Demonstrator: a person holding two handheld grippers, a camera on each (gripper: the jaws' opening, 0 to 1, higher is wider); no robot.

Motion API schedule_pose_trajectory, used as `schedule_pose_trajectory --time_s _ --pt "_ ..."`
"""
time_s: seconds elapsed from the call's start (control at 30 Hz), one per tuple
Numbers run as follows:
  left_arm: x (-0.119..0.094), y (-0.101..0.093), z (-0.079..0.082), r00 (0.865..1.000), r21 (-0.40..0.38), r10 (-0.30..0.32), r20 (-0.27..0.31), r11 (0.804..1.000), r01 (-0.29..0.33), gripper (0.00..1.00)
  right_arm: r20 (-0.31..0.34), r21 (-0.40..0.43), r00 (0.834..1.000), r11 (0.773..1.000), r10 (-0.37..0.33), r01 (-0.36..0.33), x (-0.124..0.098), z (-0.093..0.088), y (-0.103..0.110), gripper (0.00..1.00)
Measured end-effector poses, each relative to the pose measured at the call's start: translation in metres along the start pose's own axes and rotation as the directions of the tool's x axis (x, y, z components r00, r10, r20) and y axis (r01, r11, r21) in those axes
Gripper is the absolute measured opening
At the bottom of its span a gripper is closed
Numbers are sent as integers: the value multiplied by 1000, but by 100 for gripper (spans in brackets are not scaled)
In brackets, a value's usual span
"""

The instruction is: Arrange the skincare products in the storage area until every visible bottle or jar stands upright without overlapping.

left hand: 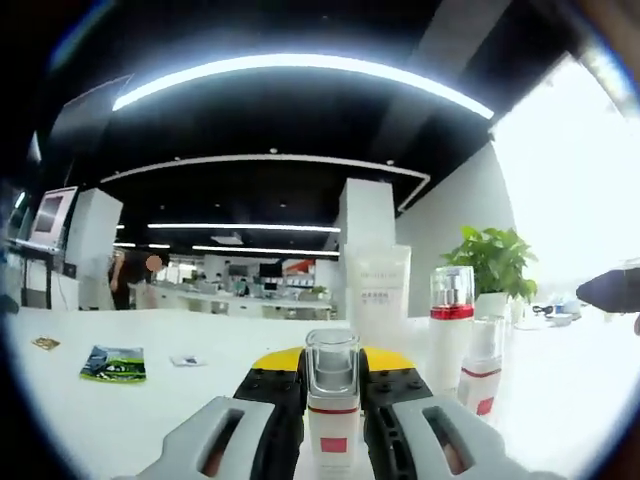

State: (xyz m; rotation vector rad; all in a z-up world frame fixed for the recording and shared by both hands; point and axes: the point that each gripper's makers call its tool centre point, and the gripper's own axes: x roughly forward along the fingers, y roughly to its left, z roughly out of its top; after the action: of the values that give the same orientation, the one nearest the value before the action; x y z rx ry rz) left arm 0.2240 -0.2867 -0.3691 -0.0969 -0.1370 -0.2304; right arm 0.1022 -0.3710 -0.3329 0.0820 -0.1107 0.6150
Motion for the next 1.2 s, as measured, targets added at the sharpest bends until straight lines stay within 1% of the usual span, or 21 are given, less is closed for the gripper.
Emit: schedule_pose_trajectory --time_s 0.03,0.07,0.1,0.13,0.17,0.23,0.27,0.3,0.37,0.5,0.57,0.67,0.77,0.9,1.0,1.2 --pt "4 1 -1 1000 3 0 -3 1000 0 19 -13 -9 1000 1000 15 -15 0 -3 -2 84" --pt "6 1 -2 1000 7 1 -4 1000 -1 19 -64 -47 998 999 24 -27 -3 -11 -7 86" --pt "4 -1 -1 1000 7 2 -4 1000 -2 19 -81 -69 996 997 36 -41 -5 -14 -9 89" --pt "5 -2 -1 1000 7 3 -3 1000 -3 19 -95 -83 994 995 49 -57 -7 -16 -11 91" --pt "5 -3 -1 1000 8 3 -3 1000 -3 19 -94 -93 994 994 53 -62 -9 -16 -15 93" --pt "7 -7 -1 1000 11 -3 -14 1000 3 19 -108 -113 992 990 70 -82 -14 -18 -23 100" --pt "7 -8 -1 1000 13 -7 -19 1000 7 19 -123 -134 989 986 86 -102 -17 -20 -26 100" --pt "7 -9 -1 1000 10 -11 -21 1000 11 19 -125 -143 988 983 94 -111 -18 -19 -28 100" --pt "8 -11 -2 999 8 -22 -25 1000 22 19 -131 -144 985 981 109 -128 -23 -17 -38 100" --pt "11 -10 -1 999 5 -27 -36 1000 27 19 -140 -146 984 980 115 -135 -28 -16 -50 100" --pt "12 -10 -1 999 4 -32 -42 999 32 19 -132 -144 985 981 112 -131 -29 -16 -55 100" --pt "13 -11 -2 999 -10 -35 -42 999 34 19 -131 -136 986 983 104 -121 -30 -17 -55 100" --pt "13 -17 -2 999 5 -29 -44 1000 29 19 -138 -117 985 986 106 -123 -30 -23 -54 100" --pt "14 -20 -1 999 11 -18 -35 1000 18 19 -138 -111 984 986 111 -127 -32 -25 -54 100" --pt "13 -22 1 1000 -5 -12 -29 1000 12 19 -140 -106 983 986 116 -131 -34 -27 -53 100" --pt "14 -27 -3 1000 -20 -7 -29 1000 6 19 -145 -92 983 987 116 -130 -38 -31 -56 99"
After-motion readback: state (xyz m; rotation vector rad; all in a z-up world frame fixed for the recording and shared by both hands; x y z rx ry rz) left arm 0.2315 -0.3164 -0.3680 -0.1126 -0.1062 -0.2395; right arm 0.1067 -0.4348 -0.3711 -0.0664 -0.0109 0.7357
